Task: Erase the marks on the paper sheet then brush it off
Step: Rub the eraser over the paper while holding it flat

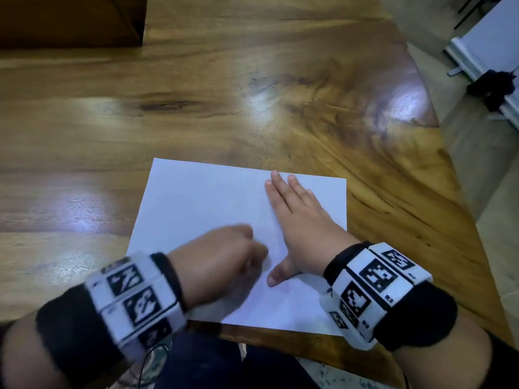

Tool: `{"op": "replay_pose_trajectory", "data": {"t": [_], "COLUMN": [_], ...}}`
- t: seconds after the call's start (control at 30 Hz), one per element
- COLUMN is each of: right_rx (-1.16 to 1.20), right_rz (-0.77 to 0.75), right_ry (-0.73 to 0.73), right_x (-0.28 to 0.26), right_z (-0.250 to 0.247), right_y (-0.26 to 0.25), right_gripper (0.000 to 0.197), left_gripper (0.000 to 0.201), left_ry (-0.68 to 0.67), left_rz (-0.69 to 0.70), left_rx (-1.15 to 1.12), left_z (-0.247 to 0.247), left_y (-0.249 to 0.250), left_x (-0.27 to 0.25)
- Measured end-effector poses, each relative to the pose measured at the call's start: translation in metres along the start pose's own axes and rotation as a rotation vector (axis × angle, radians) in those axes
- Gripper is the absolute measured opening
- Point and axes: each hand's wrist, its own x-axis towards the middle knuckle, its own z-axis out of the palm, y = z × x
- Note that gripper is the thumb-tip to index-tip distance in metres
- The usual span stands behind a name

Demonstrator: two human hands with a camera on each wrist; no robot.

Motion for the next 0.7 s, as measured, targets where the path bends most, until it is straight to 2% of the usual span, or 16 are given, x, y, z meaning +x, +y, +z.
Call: {"op": "replay_pose_trajectory", "data": {"t": [0.03, 0.07, 0.13, 0.2, 0.23, 0.3, 0.47, 0.53, 0.6, 0.7], "right_rx": [0.003, 0.008, 0.012, 0.001, -0.003, -0.009, 0.010, 0.018, 0.028, 0.089], "right_rz": [-0.001, 0.000, 0.001, -0.001, -0.002, -0.001, 0.000, -0.005, -0.011, -0.005], "right_ry": [-0.001, 0.000, 0.004, 0.005, 0.007, 0.006, 0.000, -0.001, -0.001, 0.001], "right_x": [0.000, 0.000, 0.001, 0.000, 0.000, 0.000, -0.001, -0.001, 0.000, -0.001], "right_z": [0.000, 0.000, 0.000, 0.000, 0.000, 0.000, 0.000, 0.000, 0.000, -0.002], "right_y": [0.000, 0.000, -0.001, -0.001, -0.001, -0.001, 0.000, 0.000, 0.001, 0.003], "right_gripper": [0.148, 0.148, 0.148, 0.148, 0.147, 0.147, 0.147, 0.147, 0.147, 0.144], "left_gripper": [0.023, 0.019, 0.017, 0.018, 0.012, 0.008, 0.010, 0.012, 0.010, 0.010], "left_ry": [-0.054, -0.069, -0.088, 0.046, 0.103, 0.147, -0.065, -0.080, -0.012, 0.213], "left_rz": [0.036, 0.086, 0.064, -0.042, -0.073, -0.096, -0.011, -0.020, -0.054, -0.116], "left_rx": [-0.033, 0.027, 0.031, 0.043, 0.041, 0.046, -0.005, -0.058, -0.088, -0.031], "left_z": [0.004, 0.006, 0.000, -0.016, -0.025, -0.026, 0.002, -0.001, -0.012, -0.026], "left_y": [0.001, -0.002, -0.004, -0.006, -0.006, -0.008, 0.004, 0.002, -0.004, -0.020], "left_x": [-0.010, -0.012, -0.001, 0.016, 0.024, 0.029, -0.016, -0.016, -0.007, 0.004]}}
